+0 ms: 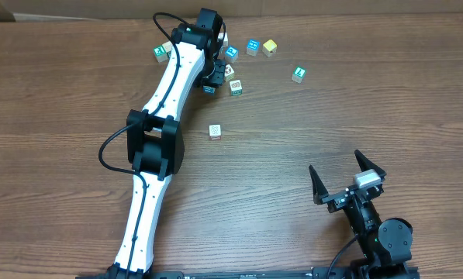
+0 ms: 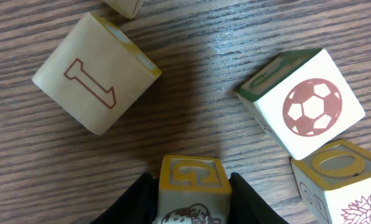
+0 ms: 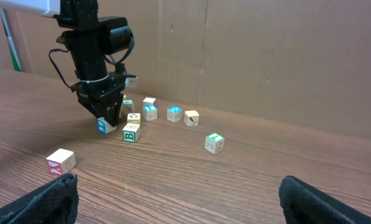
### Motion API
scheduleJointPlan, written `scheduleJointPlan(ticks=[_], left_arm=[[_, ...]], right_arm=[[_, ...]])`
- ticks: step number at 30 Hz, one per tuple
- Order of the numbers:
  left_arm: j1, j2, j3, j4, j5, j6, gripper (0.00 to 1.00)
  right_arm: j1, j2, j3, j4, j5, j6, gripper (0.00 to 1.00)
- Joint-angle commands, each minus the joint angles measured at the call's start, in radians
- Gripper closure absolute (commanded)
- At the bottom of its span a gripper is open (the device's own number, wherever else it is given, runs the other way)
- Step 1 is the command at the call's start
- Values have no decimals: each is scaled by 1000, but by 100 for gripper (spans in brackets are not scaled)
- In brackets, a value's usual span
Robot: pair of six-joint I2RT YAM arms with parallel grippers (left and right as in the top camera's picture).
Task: Form a horizontal line
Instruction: 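Close the left gripper on the yellow-lettered block, then carry the yellow-lettered block toward the placed teal block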
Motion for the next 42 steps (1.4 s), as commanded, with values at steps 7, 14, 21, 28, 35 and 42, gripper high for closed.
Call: scheduleJointPlan(ticks=[7, 14, 21, 28, 35, 42], left_arm=[[-16, -45, -7, -13, -14, -8, 77], [-28, -159, -7, -53, -60, -57, 78], [-34, -318, -7, -155, -58, -184, 83], [-65, -371, -8, -263, -27, -270, 85], [-106, -366, -10, -318, -13, -348, 96], [-147, -366, -10, -365, -12, -430, 96]], right_arm=[[5, -12, -11, 3, -2, 0, 0], [5, -12, -11, 3, -2, 0, 0], [5, -12, -11, 3, -2, 0, 0], [5, -12, -11, 3, -2, 0, 0], [5, -12, -11, 3, -2, 0, 0], [5, -12, -11, 3, -2, 0, 0]])
